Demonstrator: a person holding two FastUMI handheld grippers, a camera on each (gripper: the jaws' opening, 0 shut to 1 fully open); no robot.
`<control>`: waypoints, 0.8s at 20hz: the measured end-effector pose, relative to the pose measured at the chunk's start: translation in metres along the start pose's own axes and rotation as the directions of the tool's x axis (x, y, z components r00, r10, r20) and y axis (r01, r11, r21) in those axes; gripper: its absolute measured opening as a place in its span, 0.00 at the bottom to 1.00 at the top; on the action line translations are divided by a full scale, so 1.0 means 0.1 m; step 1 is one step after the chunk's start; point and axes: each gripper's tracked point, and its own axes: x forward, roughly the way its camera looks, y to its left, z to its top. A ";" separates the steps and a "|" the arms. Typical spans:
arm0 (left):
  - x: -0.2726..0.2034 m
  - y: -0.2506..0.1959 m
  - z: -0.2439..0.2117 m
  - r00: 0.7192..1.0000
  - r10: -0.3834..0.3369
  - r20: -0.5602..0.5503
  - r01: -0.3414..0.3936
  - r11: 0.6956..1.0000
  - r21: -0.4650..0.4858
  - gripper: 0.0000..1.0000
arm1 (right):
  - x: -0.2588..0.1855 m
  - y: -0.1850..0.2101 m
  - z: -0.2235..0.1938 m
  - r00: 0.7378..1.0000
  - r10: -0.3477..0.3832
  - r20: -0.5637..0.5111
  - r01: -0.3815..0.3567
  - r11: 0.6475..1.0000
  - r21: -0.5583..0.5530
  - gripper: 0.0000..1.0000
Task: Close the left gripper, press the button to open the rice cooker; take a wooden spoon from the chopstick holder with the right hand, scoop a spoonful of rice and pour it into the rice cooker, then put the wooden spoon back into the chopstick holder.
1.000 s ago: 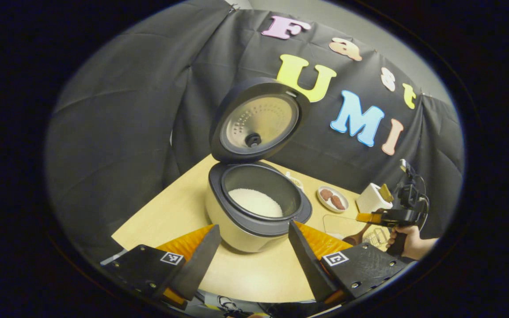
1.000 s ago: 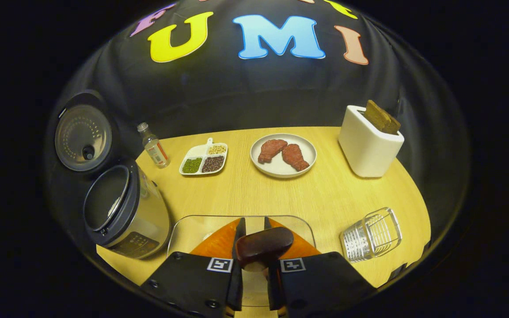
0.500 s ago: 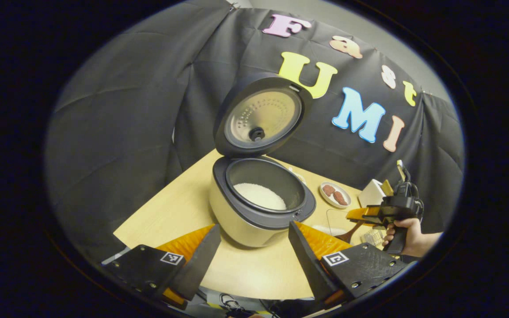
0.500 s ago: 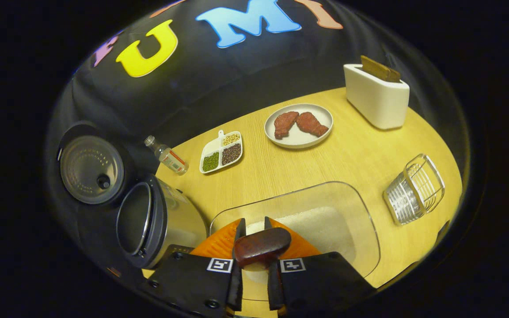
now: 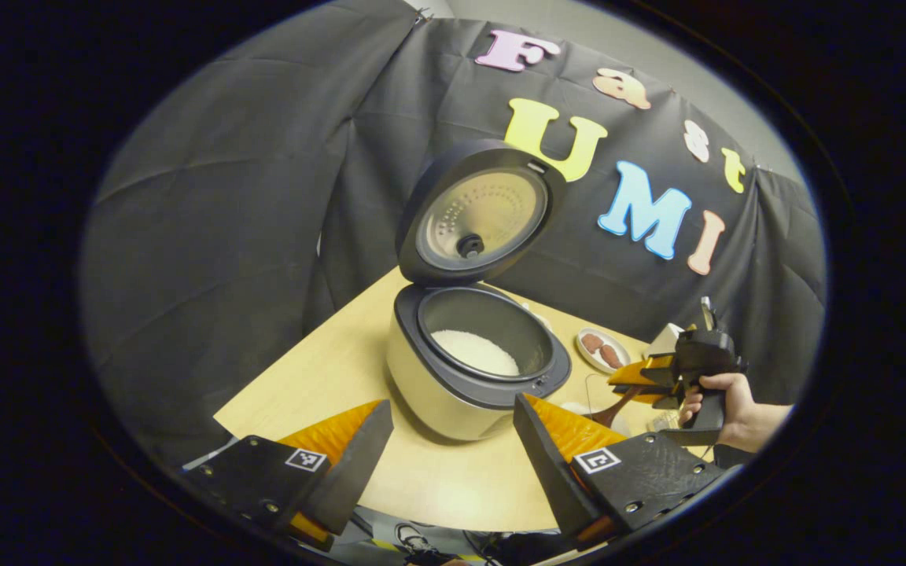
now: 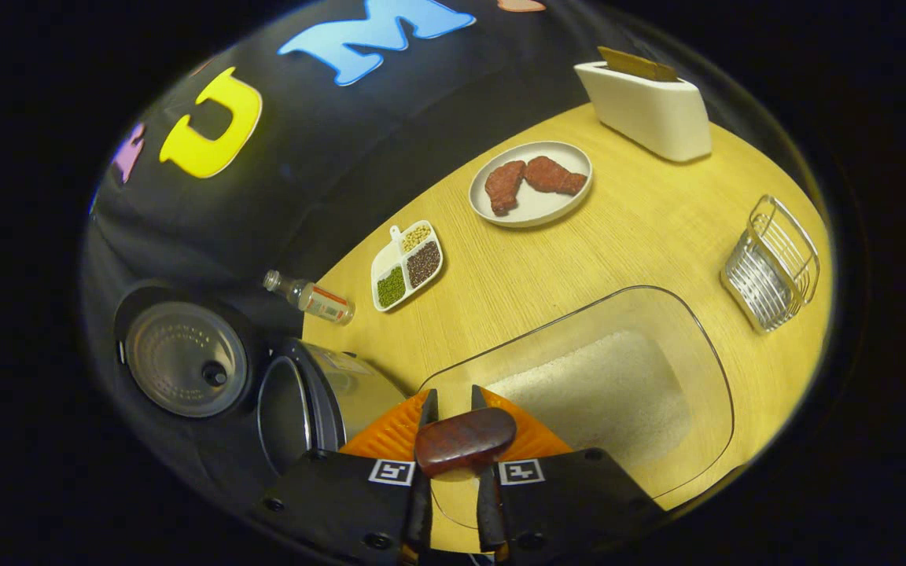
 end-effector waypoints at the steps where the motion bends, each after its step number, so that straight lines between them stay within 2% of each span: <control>1: 0.01 -0.01 0.00 1.000 -0.002 -0.001 0.002 1.000 -0.001 0.98 | -0.01 0.01 0.02 1.000 0.010 0.001 -0.010 0.999 0.034 0.22; 2: 0.00 -0.02 0.00 1.000 -0.005 -0.002 0.005 1.000 -0.003 0.98 | -0.03 -0.01 0.05 1.000 0.020 0.006 -0.020 0.998 0.059 0.24; 8: 0.06 -0.18 0.05 0.999 -0.043 0.002 0.043 0.999 0.028 0.98 | -0.28 -0.24 0.26 0.997 0.053 0.048 -0.063 0.974 0.216 0.25; 16: 0.15 -0.20 0.22 0.998 -0.060 0.013 0.059 0.997 0.058 0.98 | -0.72 -0.67 0.66 0.987 0.086 0.138 -0.140 0.882 0.450 0.24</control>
